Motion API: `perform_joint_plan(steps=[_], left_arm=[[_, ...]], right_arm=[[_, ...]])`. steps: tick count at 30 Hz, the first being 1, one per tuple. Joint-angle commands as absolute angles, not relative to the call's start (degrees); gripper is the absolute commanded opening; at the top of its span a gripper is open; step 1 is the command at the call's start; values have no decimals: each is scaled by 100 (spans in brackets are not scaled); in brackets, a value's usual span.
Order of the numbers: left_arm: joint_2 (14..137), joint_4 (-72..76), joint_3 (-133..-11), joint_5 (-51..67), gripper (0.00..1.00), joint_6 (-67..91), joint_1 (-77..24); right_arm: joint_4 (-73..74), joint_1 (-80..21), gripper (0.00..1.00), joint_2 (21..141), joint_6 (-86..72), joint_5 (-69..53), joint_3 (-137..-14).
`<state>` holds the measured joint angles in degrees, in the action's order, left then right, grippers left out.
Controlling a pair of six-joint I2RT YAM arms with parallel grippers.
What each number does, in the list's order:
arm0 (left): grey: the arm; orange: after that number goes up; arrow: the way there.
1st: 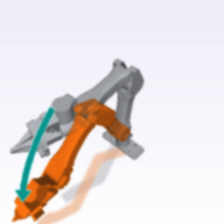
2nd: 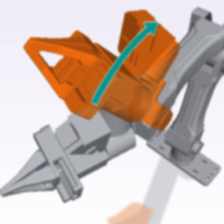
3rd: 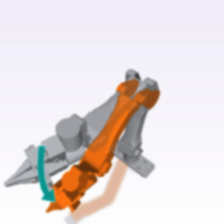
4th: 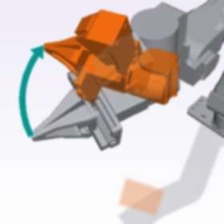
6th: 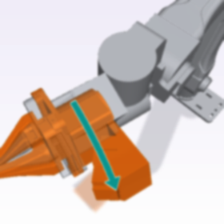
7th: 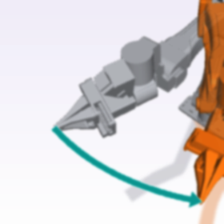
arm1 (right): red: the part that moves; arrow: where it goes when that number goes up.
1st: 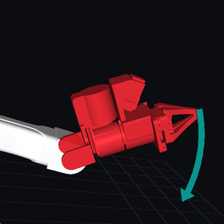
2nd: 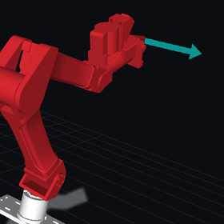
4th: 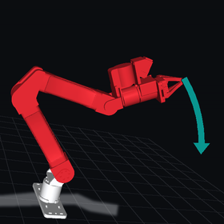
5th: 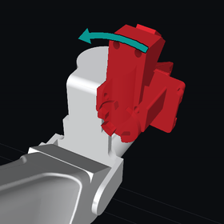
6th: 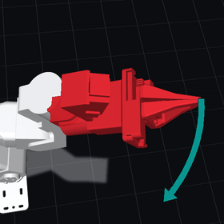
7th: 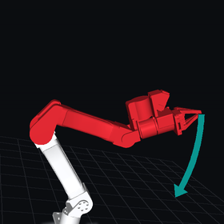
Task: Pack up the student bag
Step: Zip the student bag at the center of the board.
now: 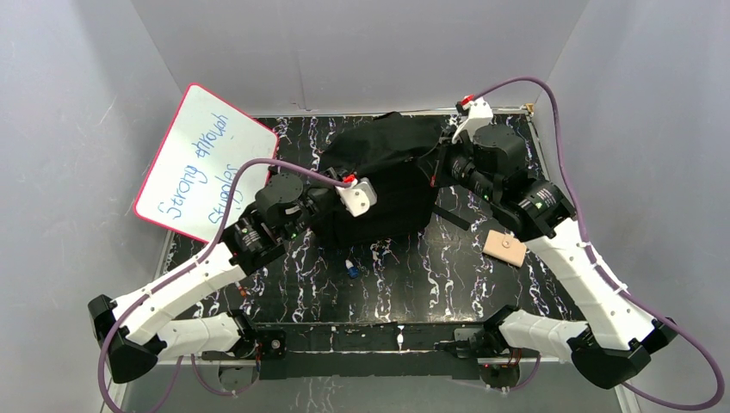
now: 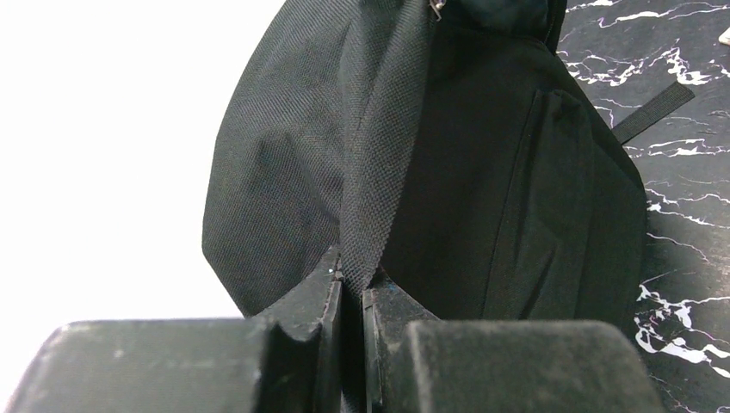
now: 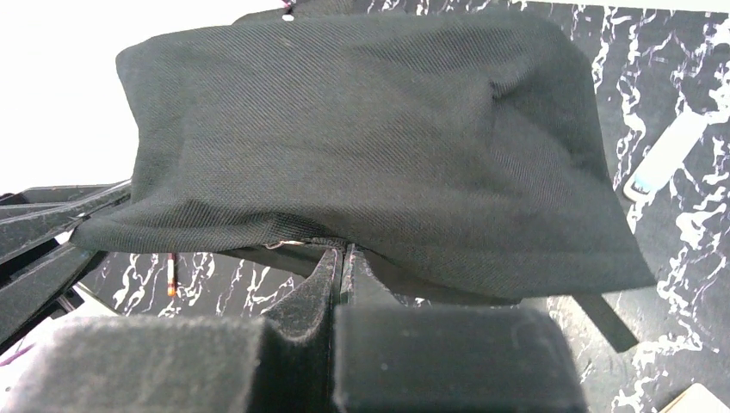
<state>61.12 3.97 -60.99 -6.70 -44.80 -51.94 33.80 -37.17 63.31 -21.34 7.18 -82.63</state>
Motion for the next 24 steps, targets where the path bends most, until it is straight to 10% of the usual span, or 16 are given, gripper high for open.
perform_joint_plan(steps=[1, 7, 14, 24], left_arm=[[5558, 554, -6044, -1460, 0, -4406, -5105], [5472, 470, -6025, -1311, 0, -4366, -5098], [5807, 262, -6453, -295, 34, -4256, -5098], [6633, 202, -7253, 565, 37, -4738, -5103]], right_arm=[[3604, -3451, 0, 6043, -2390, 2420, -7991], [2612, -3453, 0, 5666, -2114, 977, -7577], [1764, -3449, 0, 5592, -1862, -928, -7570], [1667, -3450, 0, 5509, -1814, -1522, -7507]])
